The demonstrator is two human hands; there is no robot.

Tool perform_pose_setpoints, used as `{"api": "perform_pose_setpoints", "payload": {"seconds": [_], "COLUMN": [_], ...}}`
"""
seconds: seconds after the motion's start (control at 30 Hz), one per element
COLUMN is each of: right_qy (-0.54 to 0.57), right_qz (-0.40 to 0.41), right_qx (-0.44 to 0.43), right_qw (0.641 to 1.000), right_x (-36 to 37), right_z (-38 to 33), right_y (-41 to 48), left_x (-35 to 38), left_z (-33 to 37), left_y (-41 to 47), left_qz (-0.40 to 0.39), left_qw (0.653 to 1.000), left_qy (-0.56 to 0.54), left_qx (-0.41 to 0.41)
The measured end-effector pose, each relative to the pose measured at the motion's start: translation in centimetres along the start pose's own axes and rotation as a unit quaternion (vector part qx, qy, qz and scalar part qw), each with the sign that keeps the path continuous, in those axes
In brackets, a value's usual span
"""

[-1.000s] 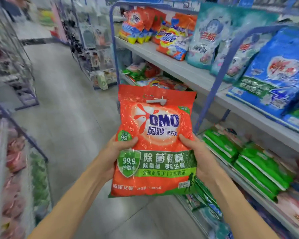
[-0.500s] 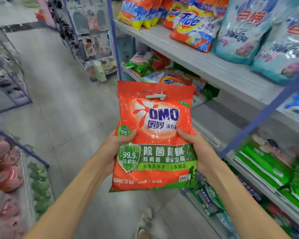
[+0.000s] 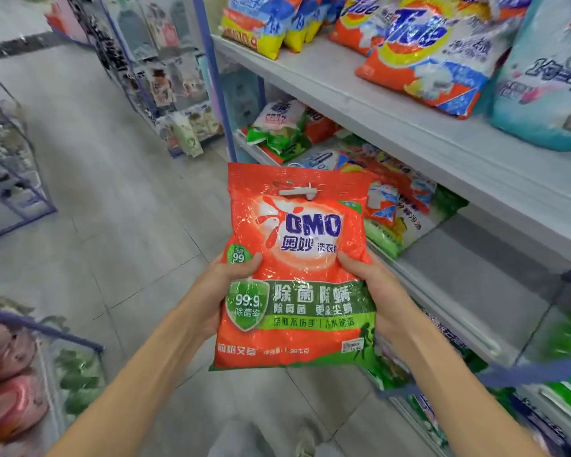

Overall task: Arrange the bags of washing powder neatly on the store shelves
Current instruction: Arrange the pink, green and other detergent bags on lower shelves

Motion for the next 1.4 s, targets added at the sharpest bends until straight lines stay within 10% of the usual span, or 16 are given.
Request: {"api": "perform_pose_setpoints", "payload": {"seconds": [1.4], "right_qy": [0.027], "right_qz": [0.372], "right_qx": [-0.150], "right_qw": [0.916], "right_x": [0.9], "right_z": [-4.6], "right_y": [35.9], "left_x": [-15.9], "left_z": [17.6], "left_y": [44.9], "left_qz": [-0.285], "left_qw": [0.943], "left_qy": [0.118], "left_qx": [-0.127]}}
Point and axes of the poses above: each hand's wrist, its own y-axis towards the middle knuckle, its own x-axis out of the palm, z = x × y, the point moved 7 cm from there along y, towards the middle knuckle, and after that the axes turned 9 degrees about -z, right-handed, at the moved point
